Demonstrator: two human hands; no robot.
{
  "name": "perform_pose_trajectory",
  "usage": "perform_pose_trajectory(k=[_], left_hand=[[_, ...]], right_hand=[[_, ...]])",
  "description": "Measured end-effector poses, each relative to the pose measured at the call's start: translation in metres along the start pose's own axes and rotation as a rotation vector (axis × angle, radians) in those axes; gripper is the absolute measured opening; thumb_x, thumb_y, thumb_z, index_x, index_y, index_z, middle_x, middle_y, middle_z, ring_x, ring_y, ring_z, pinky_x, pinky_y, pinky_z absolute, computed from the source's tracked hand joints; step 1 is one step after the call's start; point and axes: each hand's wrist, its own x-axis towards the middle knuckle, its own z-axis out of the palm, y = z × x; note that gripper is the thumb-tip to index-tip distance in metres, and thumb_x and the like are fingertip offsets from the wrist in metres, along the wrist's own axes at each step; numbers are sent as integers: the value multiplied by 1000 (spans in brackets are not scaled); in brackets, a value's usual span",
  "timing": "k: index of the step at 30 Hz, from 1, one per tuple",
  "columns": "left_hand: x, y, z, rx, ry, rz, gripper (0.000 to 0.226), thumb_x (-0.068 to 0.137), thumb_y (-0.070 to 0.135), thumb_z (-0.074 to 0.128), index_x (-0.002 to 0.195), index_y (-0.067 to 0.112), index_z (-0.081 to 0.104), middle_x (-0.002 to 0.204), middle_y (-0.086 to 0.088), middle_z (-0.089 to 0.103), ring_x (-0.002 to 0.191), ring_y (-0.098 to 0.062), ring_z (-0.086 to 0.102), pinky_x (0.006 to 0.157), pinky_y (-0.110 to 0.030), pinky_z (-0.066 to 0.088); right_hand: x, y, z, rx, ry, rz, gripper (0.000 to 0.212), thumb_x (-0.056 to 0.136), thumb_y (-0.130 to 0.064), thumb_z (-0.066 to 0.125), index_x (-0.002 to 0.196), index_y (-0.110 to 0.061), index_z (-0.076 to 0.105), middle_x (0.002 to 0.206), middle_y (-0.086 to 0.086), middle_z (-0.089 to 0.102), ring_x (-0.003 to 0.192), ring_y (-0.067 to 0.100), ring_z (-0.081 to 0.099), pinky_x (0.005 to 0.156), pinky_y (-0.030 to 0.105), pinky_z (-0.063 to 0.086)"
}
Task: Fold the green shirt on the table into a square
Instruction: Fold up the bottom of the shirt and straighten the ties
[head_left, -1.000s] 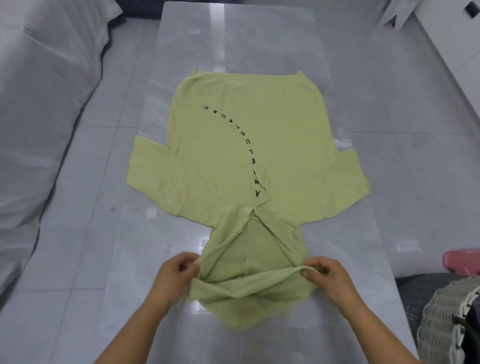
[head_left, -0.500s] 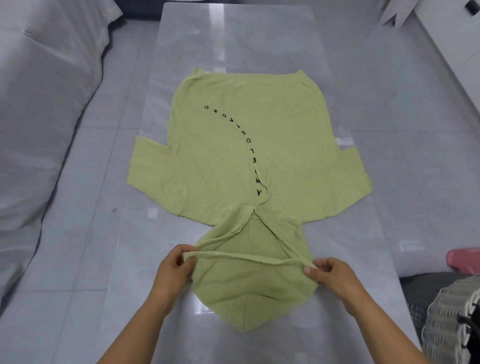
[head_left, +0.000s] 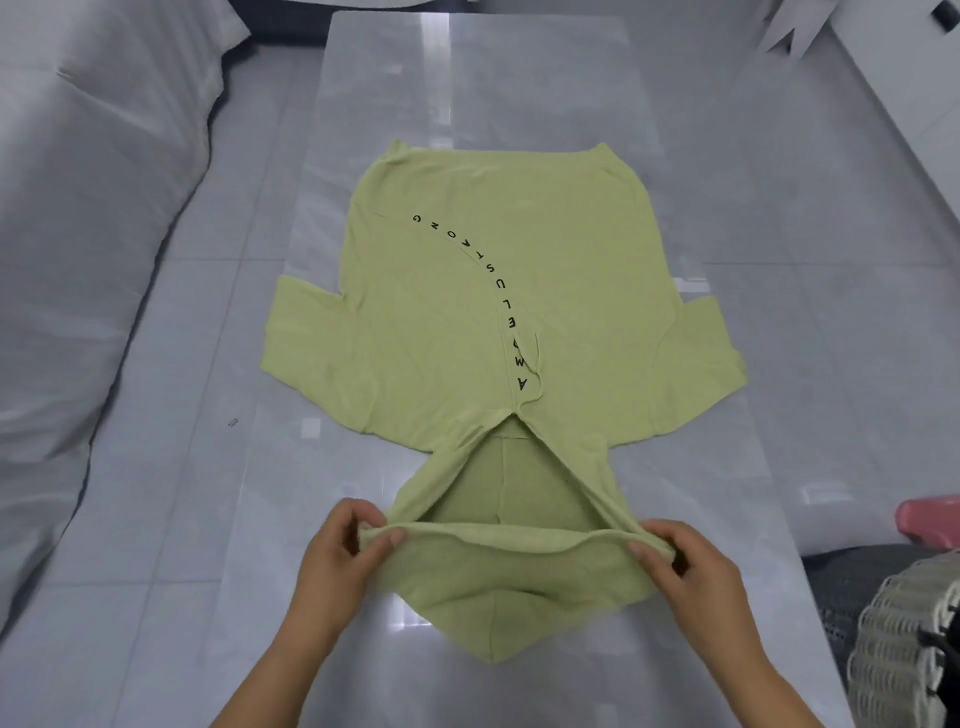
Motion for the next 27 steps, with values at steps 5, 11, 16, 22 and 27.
perform_pose_trajectory(k=[5, 11, 16, 22, 27], left_hand=[[19, -7, -3, -174, 40, -279, 25, 76, 15, 74, 97, 10, 62, 90, -16, 64, 82, -29, 60, 75, -38, 48], [29, -6, -3, -173, 81, -293, 6, 85, 15, 64, 84, 10, 61, 91, -11, 61, 80, -23, 54, 72, -35, 44], [25, -7, 6, 165, 51, -238, 34, 78, 35, 71, 77, 5, 55, 71, -4, 54, 63, -17, 48, 57, -26, 40], [45, 1, 29, 626, -86, -6, 18, 77, 17, 69, 75, 22, 52, 73, 6, 50, 64, -10, 45, 56, -25, 34], [23, -21, 9, 650, -38, 59, 9, 83, 34, 60, 84, 32, 52, 81, 8, 54, 74, -15, 54, 60, -24, 38]], right_hand=[[15, 7, 3, 421, -75, 409, 10, 82, -14, 66, 91, -10, 66, 90, 9, 70, 82, 22, 63, 75, 31, 49], [26, 19, 4, 427, 69, 392, 8, 89, -14, 57, 86, -8, 62, 79, 4, 61, 72, 16, 54, 70, 26, 43], [29, 24, 15, 176, 8, 368, 10, 84, -17, 64, 79, -14, 57, 82, 4, 63, 78, 21, 57, 68, 27, 43], [43, 14, 31, -251, -196, 166, 19, 79, -21, 68, 79, -30, 50, 69, -8, 50, 66, 12, 49, 56, 24, 35], [13, 38, 22, -140, -102, 96, 15, 83, -18, 65, 85, -32, 58, 79, -5, 55, 74, 14, 54, 62, 16, 38]])
